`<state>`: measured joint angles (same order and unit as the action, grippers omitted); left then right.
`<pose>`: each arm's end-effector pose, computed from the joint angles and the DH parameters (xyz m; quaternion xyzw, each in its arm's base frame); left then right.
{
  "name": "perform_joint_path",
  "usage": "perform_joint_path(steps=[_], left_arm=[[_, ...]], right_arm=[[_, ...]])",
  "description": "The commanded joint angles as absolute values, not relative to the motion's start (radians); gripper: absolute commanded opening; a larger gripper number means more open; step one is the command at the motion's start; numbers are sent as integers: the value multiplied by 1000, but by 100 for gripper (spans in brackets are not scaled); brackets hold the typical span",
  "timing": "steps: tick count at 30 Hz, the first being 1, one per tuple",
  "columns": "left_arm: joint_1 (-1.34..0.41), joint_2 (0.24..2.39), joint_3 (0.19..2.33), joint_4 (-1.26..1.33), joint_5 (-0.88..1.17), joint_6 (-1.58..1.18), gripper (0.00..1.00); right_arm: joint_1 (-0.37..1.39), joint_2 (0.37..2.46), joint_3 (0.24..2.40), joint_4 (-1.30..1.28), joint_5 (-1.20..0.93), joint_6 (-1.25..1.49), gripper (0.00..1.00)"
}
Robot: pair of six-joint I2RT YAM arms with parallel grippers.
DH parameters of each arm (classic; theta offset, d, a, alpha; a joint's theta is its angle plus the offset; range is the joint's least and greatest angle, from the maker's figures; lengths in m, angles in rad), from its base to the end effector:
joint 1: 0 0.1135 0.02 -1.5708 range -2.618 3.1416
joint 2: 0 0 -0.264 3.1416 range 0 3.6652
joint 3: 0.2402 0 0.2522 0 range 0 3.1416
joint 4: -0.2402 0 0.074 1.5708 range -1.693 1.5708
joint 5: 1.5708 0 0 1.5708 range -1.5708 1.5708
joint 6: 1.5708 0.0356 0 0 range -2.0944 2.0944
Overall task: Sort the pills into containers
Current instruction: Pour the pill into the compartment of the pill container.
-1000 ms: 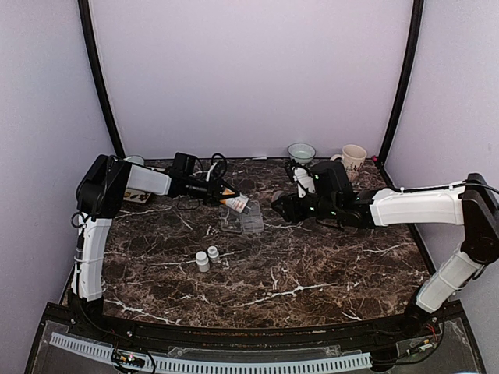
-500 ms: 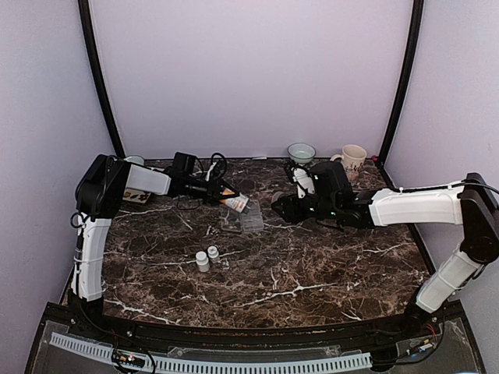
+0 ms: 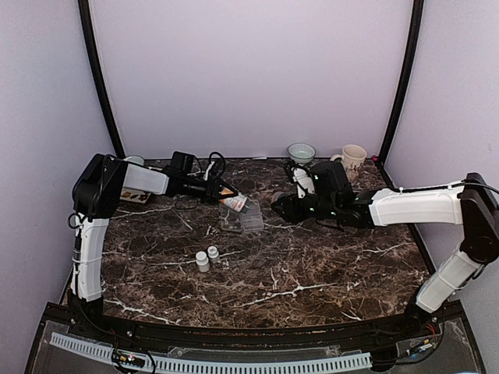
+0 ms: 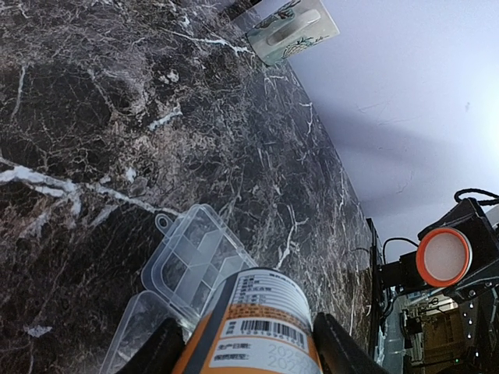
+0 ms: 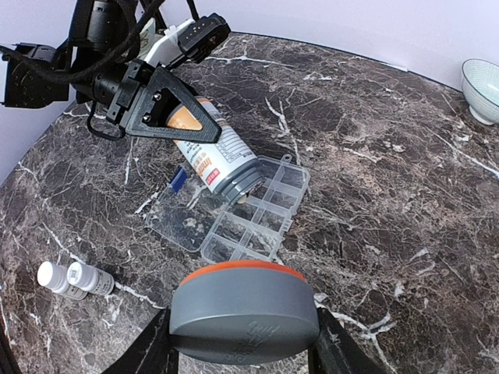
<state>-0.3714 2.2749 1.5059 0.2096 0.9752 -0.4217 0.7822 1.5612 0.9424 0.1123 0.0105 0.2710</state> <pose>0.4443 -0.2047 0.1376 0.2074 0.7783 -0.5434 0.2364 0.2469 0.2448 0.2311 -0.2153 0.8344 0.2511 0.4409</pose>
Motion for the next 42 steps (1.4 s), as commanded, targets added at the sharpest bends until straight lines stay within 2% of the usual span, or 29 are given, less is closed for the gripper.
perform_joint_path(steps=[1, 14, 25, 42], left_arm=[[-368, 2196, 1479, 221, 964, -398, 0], [-373, 2181, 1465, 270, 953, -422, 0], [-410, 2206, 1502, 169, 898, -342, 0], [-403, 2144, 1481, 199, 860, -344, 0]], right_arm=[[775, 1564, 967, 146, -3, 270, 39], [775, 1560, 964, 143, -1, 270, 39], [776, 1554, 968, 131, -2, 262, 39], [775, 1548, 954, 141, -3, 264, 39]])
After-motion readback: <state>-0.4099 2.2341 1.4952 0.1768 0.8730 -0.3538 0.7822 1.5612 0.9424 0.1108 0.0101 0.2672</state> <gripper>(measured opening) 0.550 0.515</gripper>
